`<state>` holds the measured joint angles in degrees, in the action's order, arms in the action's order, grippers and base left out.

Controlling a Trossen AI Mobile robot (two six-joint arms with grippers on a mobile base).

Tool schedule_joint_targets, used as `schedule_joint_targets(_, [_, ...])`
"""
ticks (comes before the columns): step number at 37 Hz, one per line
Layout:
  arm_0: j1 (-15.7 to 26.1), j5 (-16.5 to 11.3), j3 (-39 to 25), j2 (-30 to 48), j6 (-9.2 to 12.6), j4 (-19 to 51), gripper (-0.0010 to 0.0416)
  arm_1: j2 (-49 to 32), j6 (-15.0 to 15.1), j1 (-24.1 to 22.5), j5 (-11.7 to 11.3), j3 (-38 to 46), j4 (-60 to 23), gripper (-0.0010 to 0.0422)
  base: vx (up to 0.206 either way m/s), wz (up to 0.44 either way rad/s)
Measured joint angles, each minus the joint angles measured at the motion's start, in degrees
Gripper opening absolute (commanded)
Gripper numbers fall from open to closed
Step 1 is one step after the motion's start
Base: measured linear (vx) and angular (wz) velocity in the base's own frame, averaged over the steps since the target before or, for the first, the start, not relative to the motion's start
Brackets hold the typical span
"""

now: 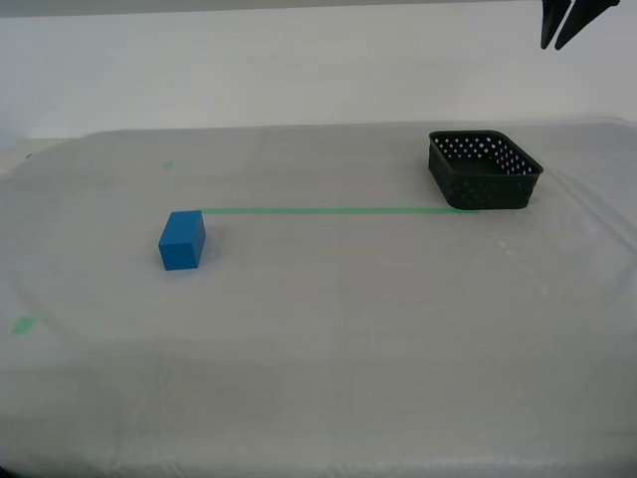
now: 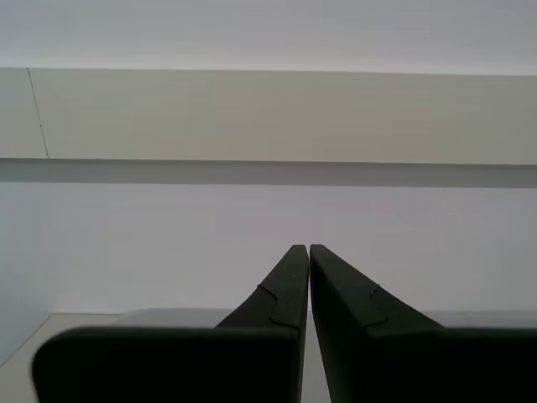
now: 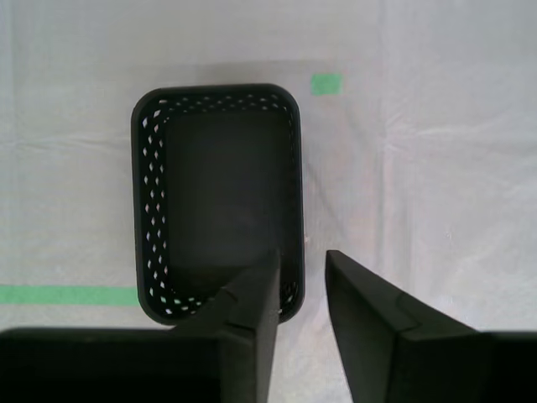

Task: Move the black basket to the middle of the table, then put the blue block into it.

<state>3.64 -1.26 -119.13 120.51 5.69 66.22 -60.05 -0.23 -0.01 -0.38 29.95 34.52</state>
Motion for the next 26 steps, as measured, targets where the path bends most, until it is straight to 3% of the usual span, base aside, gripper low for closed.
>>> schedule_joint_targets(4, [0.1, 0.1, 0.0, 0.0, -1.6, -1.9, 0.0138, 0.0, 0.0, 0.0, 0.0, 0.0, 0.0, 0.0, 0.0, 0.0])
schedule_joint_targets(19, [0.2, 0.1, 0.0, 0.0, -1.8, -2.4, 0.0335, 0.0, 0.0, 0.0, 0.0, 0.0, 0.0, 0.0, 0.0, 0.0])
schedule_joint_targets(26, [0.2, 0.1, 0.0, 0.0, -2.5, -4.4, 0.0406, 0.0, 0.0, 0.0, 0.0, 0.0, 0.0, 0.0, 0.0, 0.0])
